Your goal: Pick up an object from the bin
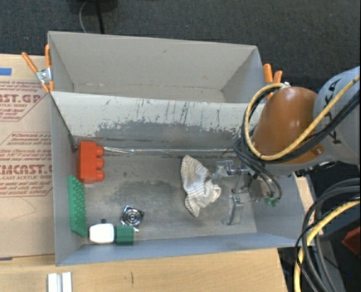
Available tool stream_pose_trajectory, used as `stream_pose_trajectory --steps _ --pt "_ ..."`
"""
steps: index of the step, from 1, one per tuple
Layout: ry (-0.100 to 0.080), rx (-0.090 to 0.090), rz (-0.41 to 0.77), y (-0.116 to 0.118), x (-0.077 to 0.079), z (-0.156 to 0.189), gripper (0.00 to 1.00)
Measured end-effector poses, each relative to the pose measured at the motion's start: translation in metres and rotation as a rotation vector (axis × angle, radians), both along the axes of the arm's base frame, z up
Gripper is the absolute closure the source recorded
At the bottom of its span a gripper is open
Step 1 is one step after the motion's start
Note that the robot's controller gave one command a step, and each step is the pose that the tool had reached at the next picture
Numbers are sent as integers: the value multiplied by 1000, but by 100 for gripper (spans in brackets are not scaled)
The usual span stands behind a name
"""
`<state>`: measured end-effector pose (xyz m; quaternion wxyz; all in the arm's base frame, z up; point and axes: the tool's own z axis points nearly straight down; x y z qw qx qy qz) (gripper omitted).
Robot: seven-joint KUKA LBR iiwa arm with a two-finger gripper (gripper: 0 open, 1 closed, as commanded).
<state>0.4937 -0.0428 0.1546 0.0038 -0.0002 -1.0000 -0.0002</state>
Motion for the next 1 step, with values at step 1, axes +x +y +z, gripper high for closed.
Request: stream_pose_trajectory --steps 1 --pt "-8 -1 1 0 2 4 0"
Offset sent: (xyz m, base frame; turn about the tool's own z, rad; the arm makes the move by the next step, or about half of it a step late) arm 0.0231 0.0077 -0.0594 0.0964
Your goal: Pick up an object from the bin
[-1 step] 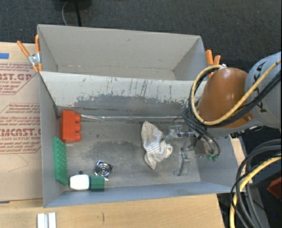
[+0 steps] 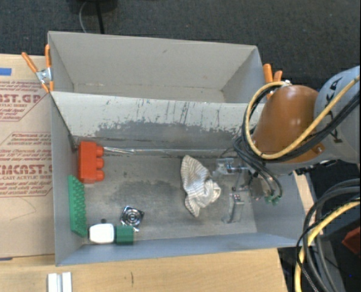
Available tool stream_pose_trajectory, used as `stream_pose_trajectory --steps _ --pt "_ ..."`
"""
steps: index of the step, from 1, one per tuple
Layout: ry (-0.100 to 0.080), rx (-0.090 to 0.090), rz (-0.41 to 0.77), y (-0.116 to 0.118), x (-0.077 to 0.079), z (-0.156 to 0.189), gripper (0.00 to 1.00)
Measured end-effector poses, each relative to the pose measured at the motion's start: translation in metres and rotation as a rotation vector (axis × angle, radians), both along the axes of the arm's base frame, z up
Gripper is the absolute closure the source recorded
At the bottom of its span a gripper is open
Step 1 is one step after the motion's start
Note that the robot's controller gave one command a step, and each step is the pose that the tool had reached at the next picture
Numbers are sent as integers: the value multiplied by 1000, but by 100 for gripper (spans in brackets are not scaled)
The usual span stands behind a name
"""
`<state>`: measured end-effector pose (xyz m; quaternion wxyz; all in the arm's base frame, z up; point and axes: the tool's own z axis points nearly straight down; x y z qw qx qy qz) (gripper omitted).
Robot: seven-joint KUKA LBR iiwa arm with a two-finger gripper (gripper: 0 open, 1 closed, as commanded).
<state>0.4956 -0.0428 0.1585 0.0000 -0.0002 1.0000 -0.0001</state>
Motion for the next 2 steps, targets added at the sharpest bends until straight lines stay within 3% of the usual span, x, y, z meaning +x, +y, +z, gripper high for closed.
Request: stream_pose_trajectory --steps 1,2 --pt "-3 0 -45 3 11 -26 0" --pt "-3 1 -148 40 2 -87 100"
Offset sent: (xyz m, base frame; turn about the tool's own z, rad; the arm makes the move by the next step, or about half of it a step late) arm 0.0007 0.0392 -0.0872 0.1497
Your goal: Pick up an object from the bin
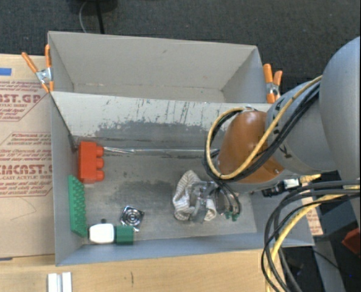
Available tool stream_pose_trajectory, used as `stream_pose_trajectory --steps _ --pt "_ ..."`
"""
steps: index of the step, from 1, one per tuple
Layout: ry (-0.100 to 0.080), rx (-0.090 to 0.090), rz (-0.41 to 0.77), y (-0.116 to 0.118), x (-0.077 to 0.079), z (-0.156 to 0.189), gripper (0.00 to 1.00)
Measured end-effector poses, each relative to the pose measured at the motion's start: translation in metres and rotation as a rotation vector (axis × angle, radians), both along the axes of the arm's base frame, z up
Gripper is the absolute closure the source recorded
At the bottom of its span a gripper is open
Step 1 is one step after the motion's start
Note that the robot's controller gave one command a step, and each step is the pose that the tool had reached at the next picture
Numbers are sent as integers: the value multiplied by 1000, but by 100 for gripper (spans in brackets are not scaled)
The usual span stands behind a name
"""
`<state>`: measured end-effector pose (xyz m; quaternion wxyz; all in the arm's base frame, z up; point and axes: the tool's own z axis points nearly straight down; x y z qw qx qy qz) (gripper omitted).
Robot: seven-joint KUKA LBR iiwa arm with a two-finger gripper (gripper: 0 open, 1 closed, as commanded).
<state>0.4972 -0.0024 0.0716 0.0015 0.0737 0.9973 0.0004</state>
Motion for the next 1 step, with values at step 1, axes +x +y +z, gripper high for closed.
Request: stream_pose_trajectory --steps 1 --pt "0 0 0 0 0 0 100"
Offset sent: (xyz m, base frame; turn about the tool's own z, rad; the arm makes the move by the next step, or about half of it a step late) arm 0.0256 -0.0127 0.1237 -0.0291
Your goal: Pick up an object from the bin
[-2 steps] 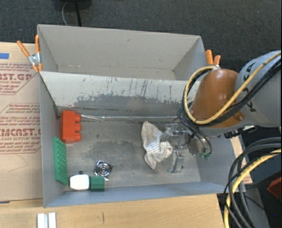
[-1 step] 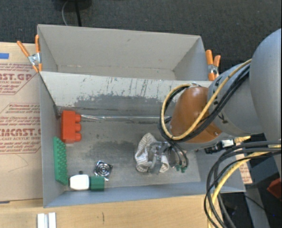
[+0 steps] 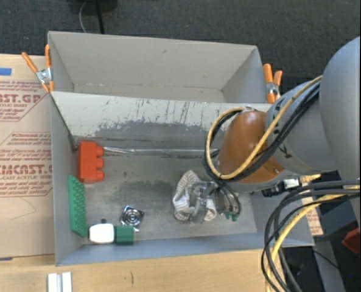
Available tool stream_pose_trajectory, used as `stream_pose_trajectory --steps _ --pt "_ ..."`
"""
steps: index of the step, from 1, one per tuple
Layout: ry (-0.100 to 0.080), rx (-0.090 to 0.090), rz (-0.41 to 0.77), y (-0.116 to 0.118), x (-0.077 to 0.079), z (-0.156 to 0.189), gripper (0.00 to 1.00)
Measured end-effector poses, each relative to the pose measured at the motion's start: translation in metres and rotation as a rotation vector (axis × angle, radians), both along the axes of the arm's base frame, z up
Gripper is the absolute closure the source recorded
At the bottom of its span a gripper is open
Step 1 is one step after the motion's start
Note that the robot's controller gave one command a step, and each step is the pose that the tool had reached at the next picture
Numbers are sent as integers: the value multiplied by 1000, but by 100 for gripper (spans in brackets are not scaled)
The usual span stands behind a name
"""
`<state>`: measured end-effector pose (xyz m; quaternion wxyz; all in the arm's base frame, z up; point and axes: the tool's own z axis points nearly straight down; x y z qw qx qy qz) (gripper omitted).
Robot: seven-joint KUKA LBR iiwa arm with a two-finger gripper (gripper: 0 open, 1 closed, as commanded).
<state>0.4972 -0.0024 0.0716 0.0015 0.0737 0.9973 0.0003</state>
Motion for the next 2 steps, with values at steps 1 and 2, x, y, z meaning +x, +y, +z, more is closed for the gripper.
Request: stream_pose_trajectory --steps 1,2 --pt "-2 0 31 -12 26 123 100" --pt "-2 0 31 -12 26 123 100"
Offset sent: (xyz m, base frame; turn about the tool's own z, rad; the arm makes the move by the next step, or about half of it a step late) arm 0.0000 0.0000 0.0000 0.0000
